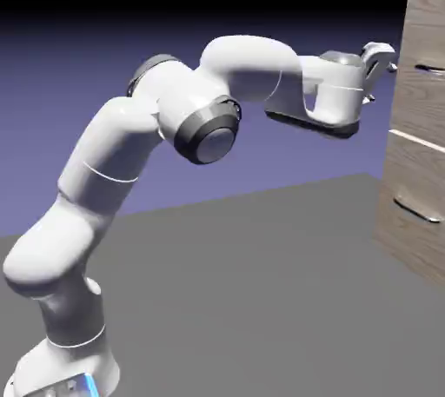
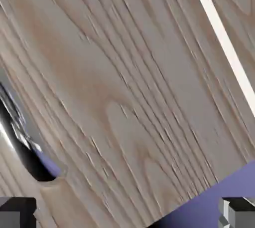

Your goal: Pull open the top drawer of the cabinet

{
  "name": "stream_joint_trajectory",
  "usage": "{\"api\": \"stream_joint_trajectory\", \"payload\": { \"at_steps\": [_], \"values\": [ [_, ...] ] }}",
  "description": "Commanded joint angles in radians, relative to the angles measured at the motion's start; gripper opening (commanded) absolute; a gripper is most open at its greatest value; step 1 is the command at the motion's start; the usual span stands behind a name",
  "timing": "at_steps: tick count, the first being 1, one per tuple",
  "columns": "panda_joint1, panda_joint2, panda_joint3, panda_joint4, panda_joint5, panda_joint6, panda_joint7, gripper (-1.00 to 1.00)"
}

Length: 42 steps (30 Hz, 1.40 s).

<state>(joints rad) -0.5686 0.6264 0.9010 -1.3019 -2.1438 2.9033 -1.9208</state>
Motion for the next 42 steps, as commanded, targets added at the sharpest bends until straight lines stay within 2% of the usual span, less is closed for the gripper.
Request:
{"api": "stream_joint_trajectory", "payload": {
  "at_steps": [1,7,19,20,21,32,42],
  "values": [
    [-0.009,0.02,0.015,0.025,-0.035,-0.002,-0.044,0.0],
    [-0.055,0.113,0.085,0.143,-0.203,-0.013,-0.252,0.0],
    [0.115,0.402,0.179,0.505,0.01,-0.003,-0.74,0.0],
    [0.115,0.402,0.179,0.505,0.01,-0.003,-0.74,-1.0],
    [0.115,0.402,0.179,0.505,0.01,-0.003,-0.74,-1.0],
    [-0.133,0.186,0.246,0.106,-0.23,-0.073,-0.352,-1.0],
    [-0.441,-0.028,0.418,-0.253,-0.353,-0.126,-0.07,-1.0]
  ]
}}
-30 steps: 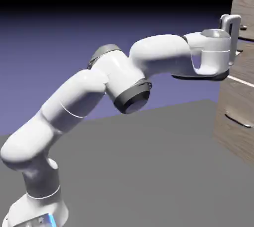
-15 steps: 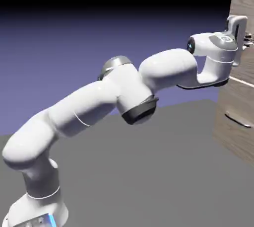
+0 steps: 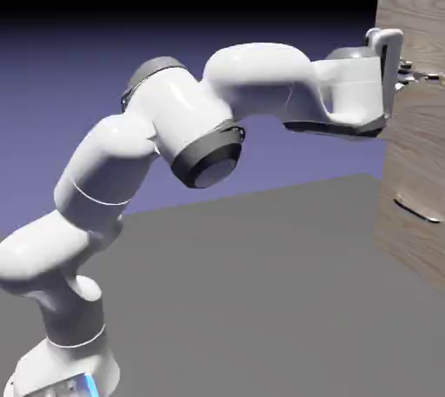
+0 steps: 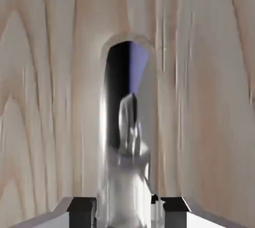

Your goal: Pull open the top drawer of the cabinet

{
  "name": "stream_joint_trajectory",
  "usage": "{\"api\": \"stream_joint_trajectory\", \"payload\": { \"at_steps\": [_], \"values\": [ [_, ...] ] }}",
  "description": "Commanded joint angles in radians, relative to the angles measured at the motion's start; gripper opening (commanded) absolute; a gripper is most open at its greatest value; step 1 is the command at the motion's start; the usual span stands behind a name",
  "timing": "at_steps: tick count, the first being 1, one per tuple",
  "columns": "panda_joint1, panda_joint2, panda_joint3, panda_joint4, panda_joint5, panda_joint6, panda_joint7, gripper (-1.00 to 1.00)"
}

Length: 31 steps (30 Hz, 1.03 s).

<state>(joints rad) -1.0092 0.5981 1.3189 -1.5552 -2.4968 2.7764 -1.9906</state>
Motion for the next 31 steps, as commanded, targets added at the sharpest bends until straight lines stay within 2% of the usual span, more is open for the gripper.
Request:
{"api": "stream_joint_trajectory", "payload": {
  "at_steps": [1,14,27,28,31],
  "values": [
    [-0.036,-0.021,0.024,-0.032,-0.008,-0.002,0.025,-1.0],
    [-0.507,-0.143,0.418,-0.324,-0.057,-0.028,0.194,-1.0],
    [-0.962,0.061,0.884,-0.674,0.019,-0.133,0.06,-1.0],
    [-0.963,0.061,0.884,-0.674,0.019,-0.133,0.06,1.0],
    [-1.035,0.116,0.955,-0.746,0.048,-0.146,0.029,1.0]
  ]
}}
